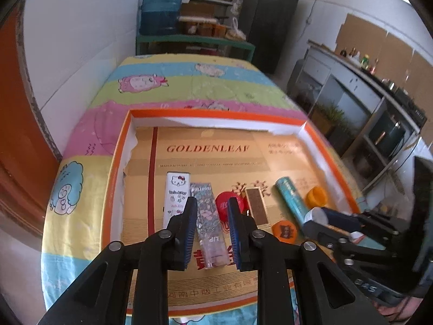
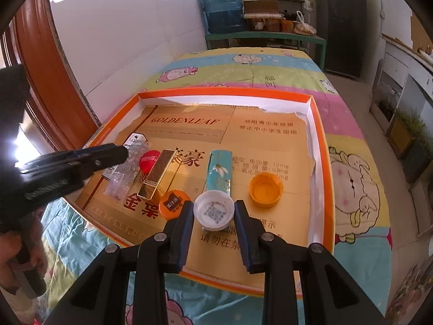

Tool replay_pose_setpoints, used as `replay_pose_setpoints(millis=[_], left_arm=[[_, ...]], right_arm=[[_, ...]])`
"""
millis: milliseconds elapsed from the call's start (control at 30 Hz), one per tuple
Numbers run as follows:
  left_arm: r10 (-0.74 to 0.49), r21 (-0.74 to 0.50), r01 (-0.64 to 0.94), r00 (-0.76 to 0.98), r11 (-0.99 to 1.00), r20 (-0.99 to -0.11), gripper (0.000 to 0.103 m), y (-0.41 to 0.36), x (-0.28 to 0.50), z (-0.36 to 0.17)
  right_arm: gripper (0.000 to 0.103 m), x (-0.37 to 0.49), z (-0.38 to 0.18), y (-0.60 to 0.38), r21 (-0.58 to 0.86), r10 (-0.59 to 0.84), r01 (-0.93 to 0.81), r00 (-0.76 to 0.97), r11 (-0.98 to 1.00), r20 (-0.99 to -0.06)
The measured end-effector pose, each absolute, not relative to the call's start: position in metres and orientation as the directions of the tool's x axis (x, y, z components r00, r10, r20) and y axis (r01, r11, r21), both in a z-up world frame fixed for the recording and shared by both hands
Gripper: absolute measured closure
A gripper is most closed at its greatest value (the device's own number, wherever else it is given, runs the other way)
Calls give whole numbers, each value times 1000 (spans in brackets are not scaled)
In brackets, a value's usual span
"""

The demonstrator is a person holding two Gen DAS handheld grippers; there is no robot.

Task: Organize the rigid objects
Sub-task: 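Open the left gripper to set the clear bottle down while the right releases the white cap, then withdraw both grippers from the lid toward the blue and black caps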

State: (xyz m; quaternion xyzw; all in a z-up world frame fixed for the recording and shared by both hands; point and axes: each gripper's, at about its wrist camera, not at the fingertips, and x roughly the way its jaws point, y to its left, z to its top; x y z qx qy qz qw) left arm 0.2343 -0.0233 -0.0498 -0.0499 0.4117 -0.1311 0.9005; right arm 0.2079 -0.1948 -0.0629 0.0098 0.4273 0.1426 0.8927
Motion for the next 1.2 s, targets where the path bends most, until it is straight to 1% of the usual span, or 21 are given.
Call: replay_pose_setpoints(millis=[133, 367, 400, 433, 500, 1200], left_arm=[[-307, -236, 196, 634, 952, -710, 73, -19, 228, -45], [-337, -268, 207, 637, 941, -693, 72, -17, 216, -43], [-337, -267, 208, 638, 941, -693, 72, -17, 215, -44], [-340, -268, 211, 637, 940, -691, 72, -17, 213, -44], [-346, -273, 214, 636, 938, -690, 72, -17, 209, -44], [-358, -286, 218, 639, 933, -681, 72, -11, 165, -37]], right_arm=[[72, 213, -68, -195, 139, 259, -243, 584, 960, -769], [71, 213, -70, -191, 115, 239, -240, 589, 964, -772], [68, 212, -69, -191, 115, 238, -239, 591, 964, -771], [62, 211, -69, -191, 115, 238, -237, 593, 965, -770], [57, 208, -67, -193, 121, 240, -232, 599, 965, -764], [57, 168, -48, -207, 161, 248, -193, 625, 968, -740]])
